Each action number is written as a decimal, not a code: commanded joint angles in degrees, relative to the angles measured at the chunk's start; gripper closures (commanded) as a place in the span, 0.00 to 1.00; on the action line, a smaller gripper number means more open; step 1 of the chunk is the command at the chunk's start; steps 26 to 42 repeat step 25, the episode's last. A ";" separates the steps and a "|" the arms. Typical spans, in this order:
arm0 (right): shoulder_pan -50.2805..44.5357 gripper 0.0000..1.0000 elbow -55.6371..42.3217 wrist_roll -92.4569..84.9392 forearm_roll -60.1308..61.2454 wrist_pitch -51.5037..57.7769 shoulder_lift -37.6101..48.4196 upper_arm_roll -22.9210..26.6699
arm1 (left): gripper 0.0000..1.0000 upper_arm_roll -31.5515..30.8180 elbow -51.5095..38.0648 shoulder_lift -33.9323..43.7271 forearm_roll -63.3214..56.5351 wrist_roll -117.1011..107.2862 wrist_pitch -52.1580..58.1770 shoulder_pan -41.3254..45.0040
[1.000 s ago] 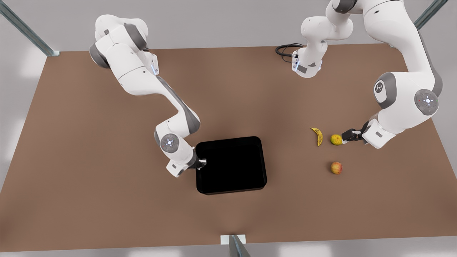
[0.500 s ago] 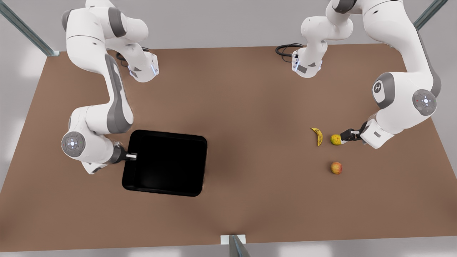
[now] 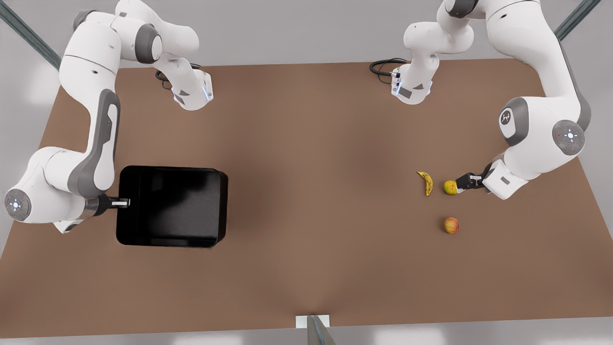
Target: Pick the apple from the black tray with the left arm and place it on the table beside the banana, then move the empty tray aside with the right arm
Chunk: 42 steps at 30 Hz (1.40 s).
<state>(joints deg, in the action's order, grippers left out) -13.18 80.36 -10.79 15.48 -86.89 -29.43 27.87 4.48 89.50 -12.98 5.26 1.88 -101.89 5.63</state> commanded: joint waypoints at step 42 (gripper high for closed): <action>16.34 0.00 -7.58 -1.25 -17.59 -3.99 7.63 -33.23 | 0.00 0.00 -2.49 -1.08 -0.52 -0.21 0.02 1.32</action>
